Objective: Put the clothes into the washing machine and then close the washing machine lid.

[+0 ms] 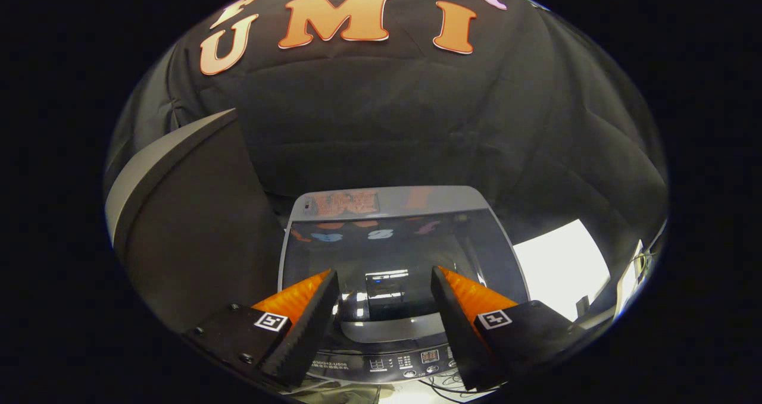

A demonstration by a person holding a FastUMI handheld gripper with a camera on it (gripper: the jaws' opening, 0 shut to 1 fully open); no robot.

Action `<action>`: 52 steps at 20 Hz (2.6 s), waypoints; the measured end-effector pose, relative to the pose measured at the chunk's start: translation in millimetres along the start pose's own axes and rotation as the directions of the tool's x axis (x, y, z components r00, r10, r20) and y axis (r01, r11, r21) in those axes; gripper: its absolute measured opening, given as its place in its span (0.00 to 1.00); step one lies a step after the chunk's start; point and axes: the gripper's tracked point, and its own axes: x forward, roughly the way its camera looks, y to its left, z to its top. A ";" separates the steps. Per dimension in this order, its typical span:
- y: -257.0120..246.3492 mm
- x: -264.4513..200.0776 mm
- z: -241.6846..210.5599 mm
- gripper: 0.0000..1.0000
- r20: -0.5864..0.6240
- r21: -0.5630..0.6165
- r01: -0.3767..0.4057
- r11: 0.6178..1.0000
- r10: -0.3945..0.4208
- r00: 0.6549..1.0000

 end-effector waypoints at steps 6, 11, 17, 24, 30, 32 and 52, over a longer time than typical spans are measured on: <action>-14.6 -9.2 15.2 1.00 0.024 0.011 0.010 1.000 -0.010 1.000; -41.1 -12.5 24.8 1.00 0.032 0.045 0.006 0.999 -0.007 0.999; -70.7 -28.9 60.6 1.00 0.072 0.079 -0.021 0.997 0.015 0.997; -106.8 -78.6 141.2 1.00 0.209 0.056 -0.030 0.998 0.017 0.978; -139.4 -118.5 209.3 0.99 0.317 0.090 -0.050 0.995 0.019 0.948; -148.0 -133.3 230.3 0.99 0.355 0.094 -0.059 0.994 0.021 0.935; -191.6 -184.4 271.1 0.99 0.487 0.039 -0.079 0.996 0.050 0.872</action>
